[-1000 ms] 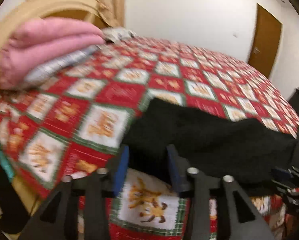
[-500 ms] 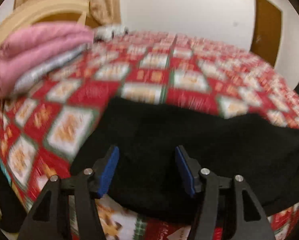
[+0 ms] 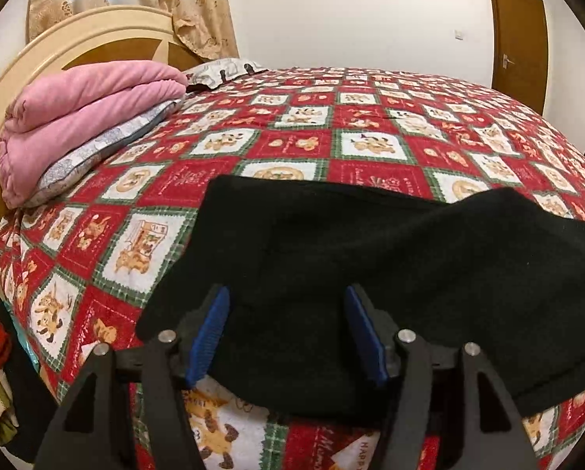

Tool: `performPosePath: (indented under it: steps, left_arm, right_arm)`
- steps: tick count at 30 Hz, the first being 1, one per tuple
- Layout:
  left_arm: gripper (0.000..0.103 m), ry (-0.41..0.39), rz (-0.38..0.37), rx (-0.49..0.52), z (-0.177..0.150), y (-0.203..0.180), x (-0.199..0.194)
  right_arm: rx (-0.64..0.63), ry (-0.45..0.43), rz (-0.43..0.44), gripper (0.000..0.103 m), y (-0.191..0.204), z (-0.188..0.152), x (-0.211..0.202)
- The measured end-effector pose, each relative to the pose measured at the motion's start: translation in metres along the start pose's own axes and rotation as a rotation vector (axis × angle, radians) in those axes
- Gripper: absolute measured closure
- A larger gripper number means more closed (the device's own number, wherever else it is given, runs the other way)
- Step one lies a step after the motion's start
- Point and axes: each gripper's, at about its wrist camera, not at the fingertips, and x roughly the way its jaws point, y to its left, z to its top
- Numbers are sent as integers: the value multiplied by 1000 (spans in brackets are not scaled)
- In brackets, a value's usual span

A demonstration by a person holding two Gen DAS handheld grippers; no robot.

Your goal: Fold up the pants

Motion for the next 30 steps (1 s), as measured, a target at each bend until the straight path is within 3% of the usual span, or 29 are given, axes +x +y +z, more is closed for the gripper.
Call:
performPosePath:
  steps: [1,3,9,13,16,17,20,24,25,26,27,28,29,30]
  left_arm:
    - [37,2,-3,-3,0,0,0]
    - [37,3,-5,-4,1,1,0]
    - [37,16,-13,-7,2,2,0]
    - [36,20,-27,-5,2,3,1]
    - [35,15,-19,-1,2,2,1]
    - [35,14,-16,-1,2,1,1]
    - [35,9,-24,-5,2,3,-1]
    - [34,-11,-74,-58,2,8,-11]
    - [34,-20,-84,-60,2,6,-15]
    - [34,-23,-94,-61,3,4,-17]
    - [34,-23,-116,-60,4,0,-19]
    - [34,-22,-141,-53,5,-5,-22]
    - [34,-27,-176,-34,6,-15,-27]
    - [34,-33,-192,-20,7,-21,-31]
  right_arm:
    - [12,5,6,82,-7,0,-1]
    - [109,39,108,95,-31,2,-4]
    - [188,9,222,100,-59,-20,-32]
    - [259,-79,199,103,-73,-63,-71]
    - [296,-63,135,103,-86,-93,-70]
    - [321,-46,149,103,-92,-102,-64]
    - [278,-102,121,102,-84,-90,-78]
    - [131,-260,78,100,-66,-53,-110]
    - [132,-268,81,98,-66,-45,-111]
    - [138,-263,90,84,-66,-35,-108]
    - [144,-241,101,46,-66,-23,-101]
    - [154,-212,117,26,-66,-12,-90]
    - [168,-201,129,14,-66,-6,-84]
    - [190,-199,142,14,-68,-1,-77]
